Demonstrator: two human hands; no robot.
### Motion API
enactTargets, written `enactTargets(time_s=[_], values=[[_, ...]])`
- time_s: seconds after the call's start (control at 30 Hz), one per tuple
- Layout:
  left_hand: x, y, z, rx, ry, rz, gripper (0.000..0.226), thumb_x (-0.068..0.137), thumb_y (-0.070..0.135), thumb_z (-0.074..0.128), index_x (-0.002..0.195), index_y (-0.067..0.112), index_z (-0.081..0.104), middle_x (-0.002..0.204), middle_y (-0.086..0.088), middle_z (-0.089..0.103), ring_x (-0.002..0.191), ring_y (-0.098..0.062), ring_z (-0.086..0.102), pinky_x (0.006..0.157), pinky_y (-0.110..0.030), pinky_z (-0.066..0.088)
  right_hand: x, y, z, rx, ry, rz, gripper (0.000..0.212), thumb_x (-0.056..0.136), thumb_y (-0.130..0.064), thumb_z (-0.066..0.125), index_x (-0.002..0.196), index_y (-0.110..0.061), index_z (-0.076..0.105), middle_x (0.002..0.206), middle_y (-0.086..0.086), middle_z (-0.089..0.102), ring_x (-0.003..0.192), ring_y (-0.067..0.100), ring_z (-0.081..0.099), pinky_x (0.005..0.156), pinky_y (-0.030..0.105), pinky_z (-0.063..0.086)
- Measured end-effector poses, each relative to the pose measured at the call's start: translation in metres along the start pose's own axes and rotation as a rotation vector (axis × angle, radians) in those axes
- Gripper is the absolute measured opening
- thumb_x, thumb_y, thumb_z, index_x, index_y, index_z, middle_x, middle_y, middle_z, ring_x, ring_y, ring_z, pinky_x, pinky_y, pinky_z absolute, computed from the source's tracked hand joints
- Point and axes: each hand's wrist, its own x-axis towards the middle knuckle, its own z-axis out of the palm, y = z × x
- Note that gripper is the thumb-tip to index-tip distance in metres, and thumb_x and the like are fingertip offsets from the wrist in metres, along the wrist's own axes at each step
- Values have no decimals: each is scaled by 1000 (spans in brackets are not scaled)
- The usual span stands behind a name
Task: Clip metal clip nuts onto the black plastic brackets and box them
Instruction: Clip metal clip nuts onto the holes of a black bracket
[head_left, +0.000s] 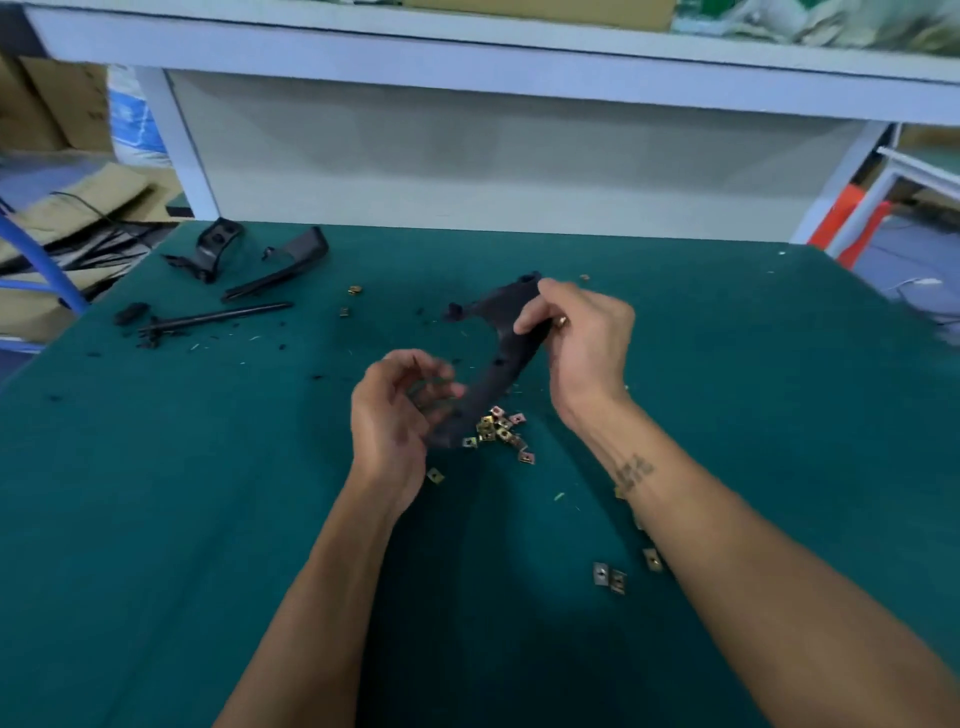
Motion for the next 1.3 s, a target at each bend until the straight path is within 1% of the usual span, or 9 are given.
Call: enactTargets(time_s=[0.13, 0.3, 0.4, 0.47, 0.63, 0.73, 0.87, 1.0, 1.3], values=[[-25, 2, 17, 141, -423, -292, 31, 96, 34, 56, 109, 7, 62, 101, -16, 66, 77, -25, 67, 60, -32, 56, -45, -16, -26, 31, -222, -147, 24, 80, -12, 61, 59, -4, 70, 62, 16, 66, 62, 25, 60, 65, 29, 46], [-52, -9, 36, 317, -638, -208, 20, 98, 18, 62, 99, 0, 70, 93, -14, 74, 81, -27, 73, 63, -30, 59, -79, -19, -62, -51, -407, -226, 22, 85, -6, 60, 72, 9, 70, 70, 10, 66, 48, 24, 51, 44, 25, 39], [-53, -9, 35, 490, -568, -109, 19, 97, 13, 58, 92, -2, 67, 81, -7, 72, 71, -24, 72, 59, -28, 57, -83, -14, -85, -156, -407, -295, 17, 84, 8, 59, 73, 11, 72, 75, 18, 73, 71, 34, 68, 78, 47, 57], [-50, -8, 33, 570, -478, -68, 26, 105, 10, 49, 90, -9, 60, 76, -6, 69, 63, -22, 69, 55, -29, 55, -80, -11, -101, -204, -297, -296, 20, 83, 11, 56, 73, 8, 74, 77, 20, 75, 96, 35, 74, 98, 49, 53], [-40, -2, 19, 1223, -274, 373, 24, 109, 20, 42, 97, 8, 59, 76, -2, 68, 67, -25, 67, 67, -44, 53, -62, -11, -145, -527, 103, -385, 25, 85, -7, 59, 64, -4, 72, 68, 7, 71, 75, 23, 71, 73, 42, 56], [-41, -1, 21, 1426, -187, 437, 23, 106, 32, 42, 99, 19, 60, 71, 4, 67, 73, -28, 66, 74, -49, 53, -51, -11, -167, -813, 159, -375, 30, 90, -14, 61, 64, -1, 67, 64, 6, 67, 68, 28, 64, 65, 44, 51], [-46, -7, 28, 1554, -258, 316, 24, 105, 36, 41, 93, 25, 59, 84, 6, 69, 77, -30, 66, 77, -50, 53, -48, -22, -182, -947, -201, -146, 22, 85, -8, 73, 78, -28, 76, 78, -21, 71, 85, 1, 66, 79, 23, 52], [-56, -24, 31, 1721, -326, 358, 25, 100, 47, 49, 100, 26, 62, 88, 0, 68, 86, -34, 63, 69, -42, 48, -52, -29, -174, -1029, -565, 201, 24, 77, -11, 82, 76, -34, 75, 84, -16, 68, 85, 2, 63, 77, 29, 51], [-64, -35, 34, 1788, -228, 511, 41, 96, 58, 51, 91, 19, 61, 80, -7, 68, 73, -39, 64, 60, -37, 37, -59, -29, -160, -1191, -617, 254, 20, 84, -14, 75, 80, -32, 68, 79, -12, 67, 69, 3, 63, 56, 20, 47]])
